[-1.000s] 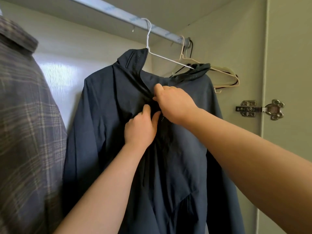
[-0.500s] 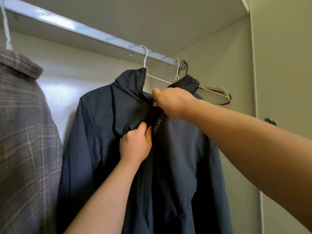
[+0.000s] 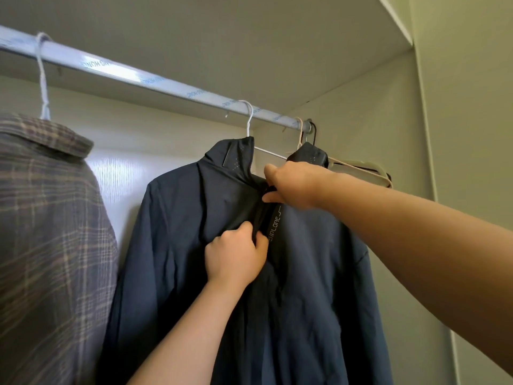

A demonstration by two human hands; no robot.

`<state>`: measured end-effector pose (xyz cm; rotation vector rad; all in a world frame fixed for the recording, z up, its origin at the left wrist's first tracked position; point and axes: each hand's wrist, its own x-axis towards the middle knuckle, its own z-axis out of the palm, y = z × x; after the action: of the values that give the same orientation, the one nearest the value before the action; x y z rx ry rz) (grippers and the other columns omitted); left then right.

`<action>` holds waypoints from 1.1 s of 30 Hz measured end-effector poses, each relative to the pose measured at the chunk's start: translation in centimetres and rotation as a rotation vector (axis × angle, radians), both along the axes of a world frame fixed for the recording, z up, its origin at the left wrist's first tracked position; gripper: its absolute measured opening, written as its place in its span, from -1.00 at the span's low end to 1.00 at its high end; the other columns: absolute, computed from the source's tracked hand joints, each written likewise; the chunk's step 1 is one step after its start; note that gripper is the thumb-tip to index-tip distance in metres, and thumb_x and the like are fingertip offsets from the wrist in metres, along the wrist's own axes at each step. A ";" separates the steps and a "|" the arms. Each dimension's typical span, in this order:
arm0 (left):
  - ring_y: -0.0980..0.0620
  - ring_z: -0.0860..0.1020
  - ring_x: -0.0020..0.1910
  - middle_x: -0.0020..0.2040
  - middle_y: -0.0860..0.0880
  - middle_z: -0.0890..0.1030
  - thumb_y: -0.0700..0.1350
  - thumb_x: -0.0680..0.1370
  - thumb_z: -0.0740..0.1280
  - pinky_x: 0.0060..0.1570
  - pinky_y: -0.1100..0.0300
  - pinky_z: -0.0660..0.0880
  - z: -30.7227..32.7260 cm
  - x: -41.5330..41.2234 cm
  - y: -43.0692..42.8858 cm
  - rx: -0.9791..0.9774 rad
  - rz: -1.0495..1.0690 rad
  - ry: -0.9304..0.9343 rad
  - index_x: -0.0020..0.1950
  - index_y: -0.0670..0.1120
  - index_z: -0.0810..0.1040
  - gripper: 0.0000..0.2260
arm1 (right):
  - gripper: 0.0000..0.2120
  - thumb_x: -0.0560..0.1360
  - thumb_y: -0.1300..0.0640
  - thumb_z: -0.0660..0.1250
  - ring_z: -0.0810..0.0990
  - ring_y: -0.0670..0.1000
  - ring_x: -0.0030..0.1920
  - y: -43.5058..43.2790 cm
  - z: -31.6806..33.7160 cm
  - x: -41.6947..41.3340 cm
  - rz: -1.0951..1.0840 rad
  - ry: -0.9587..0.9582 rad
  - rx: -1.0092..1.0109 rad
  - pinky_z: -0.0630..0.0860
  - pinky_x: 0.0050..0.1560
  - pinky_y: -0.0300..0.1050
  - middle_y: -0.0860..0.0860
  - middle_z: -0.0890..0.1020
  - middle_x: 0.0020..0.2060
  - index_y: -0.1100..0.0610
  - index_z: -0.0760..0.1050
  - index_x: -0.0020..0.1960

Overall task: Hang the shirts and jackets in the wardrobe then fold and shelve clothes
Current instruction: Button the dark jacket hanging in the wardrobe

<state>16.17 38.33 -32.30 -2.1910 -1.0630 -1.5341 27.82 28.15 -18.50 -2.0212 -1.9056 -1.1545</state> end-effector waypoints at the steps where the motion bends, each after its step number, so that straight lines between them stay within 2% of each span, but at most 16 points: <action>1: -0.22 0.59 -0.28 -0.31 -0.04 0.60 0.17 0.53 0.21 -0.34 0.11 0.30 0.2 -0.2 -0.2 0.026 0.008 0.009 -0.24 0.01 0.29 -0.71 | -0.65 0.60 -0.16 0.24 0.41 0.11 -0.30 0.0 -0.3 0.1 0.004 -0.012 0.021 0.38 -0.27 -0.01 0.05 0.45 -0.25 0.13 0.29 0.08; 3: -0.17 0.53 -0.39 -0.41 0.02 0.51 0.22 0.50 0.16 -0.37 0.13 0.27 0.6 -0.5 -0.7 0.108 0.001 -0.006 -0.25 0.03 0.28 -0.70 | -0.64 0.59 -0.16 0.26 0.51 0.18 -0.20 0.0 -0.9 0.4 0.039 -0.011 0.077 0.49 -0.20 0.05 0.11 0.55 -0.14 0.12 0.25 0.05; 5: -0.10 0.37 -0.47 -0.45 0.10 0.37 0.23 0.49 0.06 -0.39 0.15 0.23 1.7 -0.8 -1.1 0.175 -0.043 -0.066 -0.25 0.04 0.27 -0.71 | -0.59 0.57 -0.21 0.26 0.57 0.22 -0.07 -0.3 -1.7 1.1 0.144 0.085 0.214 0.49 -0.13 0.04 0.11 0.58 -0.02 0.11 0.28 0.13; 8: 0.10 0.23 -0.50 -0.40 0.14 0.35 0.19 0.53 0.05 -0.42 0.23 0.10 4.9 -0.8 -1.0 0.199 -0.124 -0.125 -0.19 0.07 0.27 -0.77 | -0.54 0.59 -0.21 0.19 0.58 0.22 0.07 -0.9 -2.4 2.5 0.298 0.336 0.577 0.44 -0.07 0.03 0.12 0.59 0.10 0.10 0.29 0.30; 10: 0.09 0.27 -0.46 -0.28 0.12 0.40 0.13 0.58 0.13 -0.40 0.22 0.14 7.3 -0.4 -0.5 0.213 -0.147 -0.189 -0.14 0.06 0.29 -0.82 | -0.55 0.61 -0.12 0.19 0.52 0.24 0.18 -1.1 -2.0 3.5 0.308 0.480 0.715 0.45 0.07 0.07 0.16 0.51 0.22 0.13 0.30 0.37; 12: -0.09 0.42 -0.30 -0.12 -0.01 0.49 0.06 0.59 0.20 -0.28 0.10 0.29 9.5 0.0 0.3 0.229 -0.134 -0.247 -0.07 0.00 0.36 -0.85 | -0.57 0.59 0.00 0.18 0.48 0.29 0.22 -1.0 -1.4 4.6 0.223 0.567 0.693 0.44 0.17 0.10 0.19 0.41 0.27 0.16 0.31 0.40; 14: -0.19 0.51 -0.01 0.04 -0.13 0.55 0.00 0.59 0.22 -0.08 -0.03 0.39 11.2 0.0 1.4 0.221 -0.057 -0.271 0.03 -0.07 0.45 -0.85 | -0.59 0.59 0.05 0.14 0.45 0.30 0.26 -0.7 -1.1 5.9 0.087 0.601 0.578 0.43 0.25 0.11 0.20 0.37 0.30 0.19 0.36 0.38; 16: -0.22 0.45 0.21 0.18 -0.18 0.55 0.00 0.60 0.20 0.17 -0.10 0.37 12.6 -0.6 3.0 0.137 0.043 -0.266 0.17 -0.10 0.50 -0.75 | -0.63 0.61 0.03 0.12 0.45 0.28 0.27 -0.4 -1.1 7.1 0.036 0.645 0.510 0.43 0.27 0.08 0.21 0.40 0.27 0.18 0.43 0.33; 18: -0.23 0.41 0.31 0.28 -0.19 0.53 0.05 0.63 0.13 0.31 -0.13 0.27 13.4 -1.8 5.0 -0.003 0.108 -0.216 0.30 -0.09 0.48 -0.66 | -0.68 0.63 0.02 0.14 0.46 0.27 0.24 0.1 -1.0 7.9 0.061 0.671 0.492 0.41 0.23 0.03 0.24 0.46 0.20 0.16 0.46 0.28; 19: -0.23 0.40 0.33 0.29 -0.18 0.53 0.07 0.65 0.07 0.37 -0.15 0.21 13.6 -2.5 5.9 -0.081 0.116 -0.183 0.32 -0.07 0.48 -0.63 | -0.70 0.63 0.02 0.16 0.46 0.27 0.23 0.3 -0.8 8.1 0.076 0.677 0.487 0.41 0.20 0.00 0.25 0.49 0.18 0.16 0.46 0.27; 21: -0.22 0.43 0.26 0.19 -0.14 0.57 0.05 0.65 -0.02 0.41 -0.20 0.10 13.7 -3.6 7.4 -0.182 0.082 -0.134 0.19 -0.01 0.52 -0.65 | -0.73 0.64 0.05 0.17 0.47 0.27 0.19 0.9 -0.1 7.9 0.111 0.685 0.488 0.39 0.09 -0.04 0.27 0.53 0.14 0.17 0.47 0.23; 23: -0.17 0.44 0.09 0.03 -0.08 0.60 0.01 0.65 -0.04 0.27 -0.13 0.20 13.7 -4.2 8.0 -0.162 0.024 -0.137 -0.01 0.02 0.52 -0.67 | -0.75 0.64 0.08 0.16 0.48 0.28 0.15 1.8 0.9 7.0 0.137 0.660 0.484 0.36 0.01 -0.06 0.28 0.53 0.13 0.20 0.47 0.21; 25: -0.13 0.43 0.00 -0.09 -0.03 0.59 0.02 0.65 -0.01 0.04 0.00 0.17 13.8 -4.4 8.0 -0.112 0.005 -0.172 -0.11 0.03 0.49 -0.68 | -0.77 0.63 0.11 0.15 0.50 0.28 0.12 3.0 2.3 5.3 0.145 0.620 0.439 0.36 -0.02 -0.06 0.27 0.52 0.12 0.20 0.45 0.19; 29: -0.10 0.44 -0.04 -0.13 0.00 0.58 0.05 0.67 0.04 0.00 0.04 0.10 13.5 -5.0 8.4 -0.070 -0.031 -0.248 -0.10 0.00 0.52 -0.67 | -0.84 0.63 0.11 0.16 0.54 0.25 0.11 5.6 5.0 1.5 0.180 0.575 0.363 0.36 -0.08 -0.07 0.22 0.57 0.11 0.18 0.42 0.11; 33: -0.12 0.47 -0.08 -0.17 0.00 0.58 0.03 0.68 0.08 0.04 0.06 0.13 12.5 -5.8 8.7 -0.057 -0.094 -0.348 -0.08 -0.03 0.55 -0.70 | -0.87 0.64 0.10 0.15 0.53 0.23 0.07 7.7 6.5 -2.6 0.354 0.577 0.428 0.34 -0.09 -0.06 0.20 0.57 0.07 0.16 0.39 0.05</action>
<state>10.38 47.03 -19.78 -2.0840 -1.1242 -2.0044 25.23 35.89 -12.00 -1.4926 -1.4847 -0.7056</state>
